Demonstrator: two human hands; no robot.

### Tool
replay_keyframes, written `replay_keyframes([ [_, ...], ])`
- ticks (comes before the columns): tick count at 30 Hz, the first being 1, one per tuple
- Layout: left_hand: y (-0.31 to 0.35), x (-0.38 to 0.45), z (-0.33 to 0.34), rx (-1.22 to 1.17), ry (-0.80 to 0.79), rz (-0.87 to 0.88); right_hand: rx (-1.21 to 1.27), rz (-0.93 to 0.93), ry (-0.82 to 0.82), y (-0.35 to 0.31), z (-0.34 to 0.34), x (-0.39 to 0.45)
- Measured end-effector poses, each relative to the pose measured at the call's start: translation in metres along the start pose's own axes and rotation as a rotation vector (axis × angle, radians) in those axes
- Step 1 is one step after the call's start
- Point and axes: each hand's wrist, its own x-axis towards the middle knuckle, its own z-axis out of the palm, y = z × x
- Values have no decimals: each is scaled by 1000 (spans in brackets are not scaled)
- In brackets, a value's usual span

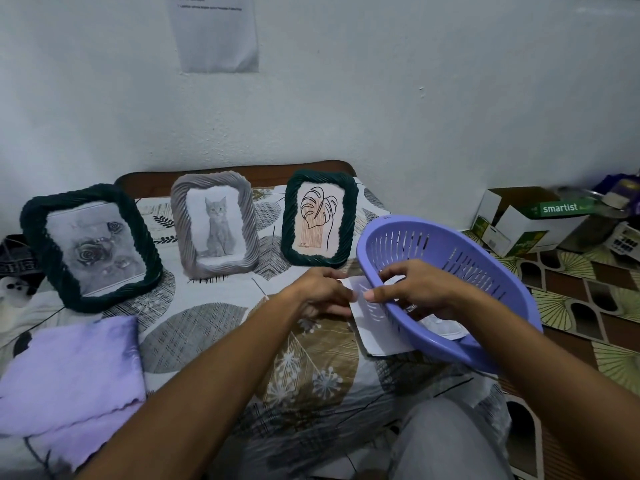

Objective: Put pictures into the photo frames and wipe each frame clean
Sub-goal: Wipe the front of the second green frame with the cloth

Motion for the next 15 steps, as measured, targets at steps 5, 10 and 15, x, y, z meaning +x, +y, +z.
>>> replay_keyframes([
  [5, -16, 0, 12, -56, 89, 58, 10, 11, 3, -1, 1, -1],
  [10, -18, -5, 14, -76, 165, 104, -13, 19, -1, -5, 0, -4],
  [15, -10, -20, -1, -32, 217, 99, -28, 33, -3, -8, -2, -4],
])
